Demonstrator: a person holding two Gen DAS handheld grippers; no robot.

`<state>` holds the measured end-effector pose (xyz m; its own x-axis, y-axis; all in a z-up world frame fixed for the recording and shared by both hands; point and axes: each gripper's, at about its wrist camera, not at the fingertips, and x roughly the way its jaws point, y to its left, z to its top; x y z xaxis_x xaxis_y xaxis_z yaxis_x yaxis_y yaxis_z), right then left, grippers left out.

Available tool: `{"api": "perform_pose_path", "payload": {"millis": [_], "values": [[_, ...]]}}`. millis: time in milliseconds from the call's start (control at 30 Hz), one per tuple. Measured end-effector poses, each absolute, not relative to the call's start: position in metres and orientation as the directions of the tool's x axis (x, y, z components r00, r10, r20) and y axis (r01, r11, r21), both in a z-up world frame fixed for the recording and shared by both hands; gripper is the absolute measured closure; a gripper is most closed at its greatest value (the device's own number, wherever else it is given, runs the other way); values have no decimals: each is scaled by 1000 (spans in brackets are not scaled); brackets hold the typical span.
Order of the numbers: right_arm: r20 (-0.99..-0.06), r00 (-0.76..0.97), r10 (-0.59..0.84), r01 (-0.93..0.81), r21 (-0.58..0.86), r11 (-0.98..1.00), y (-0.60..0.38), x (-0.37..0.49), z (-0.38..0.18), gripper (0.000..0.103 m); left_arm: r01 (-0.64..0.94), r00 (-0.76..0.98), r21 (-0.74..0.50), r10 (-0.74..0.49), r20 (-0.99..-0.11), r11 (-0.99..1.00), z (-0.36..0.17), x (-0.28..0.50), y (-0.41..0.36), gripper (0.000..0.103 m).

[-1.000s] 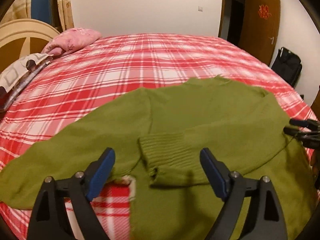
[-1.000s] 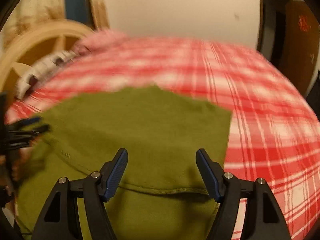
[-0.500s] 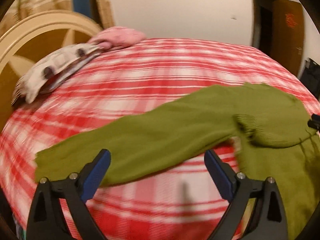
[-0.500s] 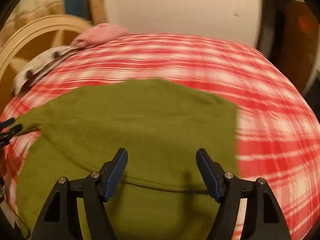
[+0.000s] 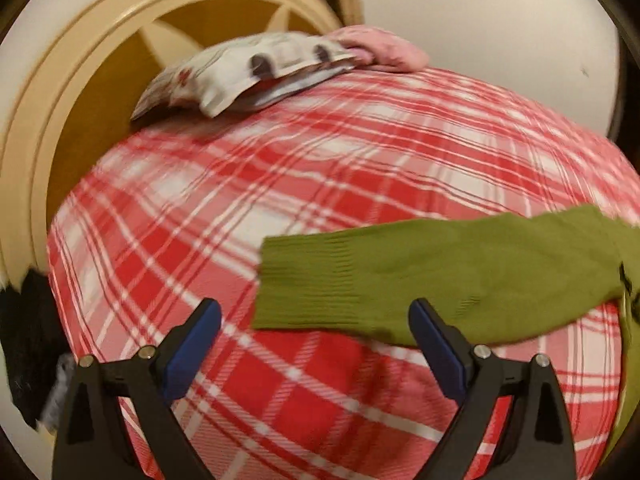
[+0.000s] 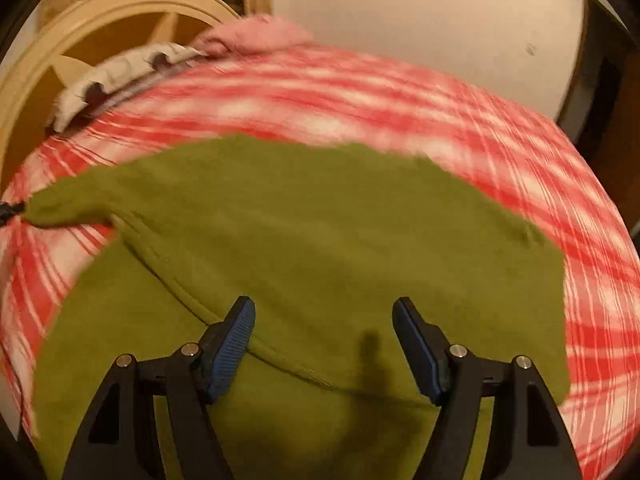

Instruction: Fold small clothes

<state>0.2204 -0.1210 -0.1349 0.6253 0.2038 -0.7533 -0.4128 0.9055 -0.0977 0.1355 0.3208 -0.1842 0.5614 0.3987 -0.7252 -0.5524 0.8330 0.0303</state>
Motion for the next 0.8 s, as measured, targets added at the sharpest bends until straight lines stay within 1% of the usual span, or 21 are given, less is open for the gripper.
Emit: {"api": "perform_pose_path", "payload": {"millis": [100, 167, 233, 333, 367, 433, 467, 533, 567, 600, 633, 667, 700, 767, 800], "values": [[-732, 627, 265, -465, -79, 882, -89, 222, -130, 31, -582, 554, -23, 376, -742, 813, -192, 132, 335, 6], [-737, 612, 286, -486, -66, 872, -69, 223, -136, 31, -583, 560, -46, 361, -746, 811, -198, 133, 338, 6], [-754, 591, 286, -501, -66, 863, -52, 223, -148, 31, -586, 554, -48, 356, -753, 809, -200, 135, 340, 6], [-800, 517, 306, -552, -38, 833, -32, 220, -171, 31, -588, 556, -63, 347, -755, 806, -205, 138, 346, 7], [-805, 510, 304, -559, -41, 828, -29, 217, -174, 31, -581, 557, -68, 336, -760, 811, -207, 140, 349, 7], [-790, 529, 309, -563, -55, 824, -29, 206, -170, 31, -580, 552, -78, 321, -770, 811, -211, 142, 354, 14], [-785, 531, 318, -566, -50, 823, -31, 203, -168, 31, -579, 558, -92, 312, -769, 810, -212, 143, 357, 14], [-769, 550, 326, -562, -51, 825, -38, 192, -159, 31, -579, 567, -92, 318, -760, 810, -211, 143, 359, 22], [-761, 558, 329, -562, -55, 825, -41, 186, -155, 31, -578, 570, -98, 314, -759, 810, -210, 143, 360, 24], [-753, 568, 333, -561, -58, 826, -45, 179, -150, 31, -580, 574, -105, 314, -756, 807, -210, 142, 360, 31], [-746, 576, 334, -557, -58, 829, -48, 175, -147, 31, -583, 579, -112, 315, -752, 805, -209, 141, 360, 41], [-740, 583, 336, -551, -57, 832, -51, 170, -145, 31, -579, 582, -115, 311, -751, 807, -208, 141, 359, 44], [-735, 588, 338, -545, -52, 837, -55, 165, -142, 31, -572, 587, -120, 303, -750, 811, -208, 140, 357, 52], [-727, 595, 342, -534, -39, 845, -61, 157, -140, 31, -567, 590, -120, 299, -750, 815, -206, 139, 354, 54], [-726, 595, 345, -527, -29, 849, -65, 153, -139, 31, -566, 590, -121, 299, -750, 816, -206, 139, 353, 60]]}}
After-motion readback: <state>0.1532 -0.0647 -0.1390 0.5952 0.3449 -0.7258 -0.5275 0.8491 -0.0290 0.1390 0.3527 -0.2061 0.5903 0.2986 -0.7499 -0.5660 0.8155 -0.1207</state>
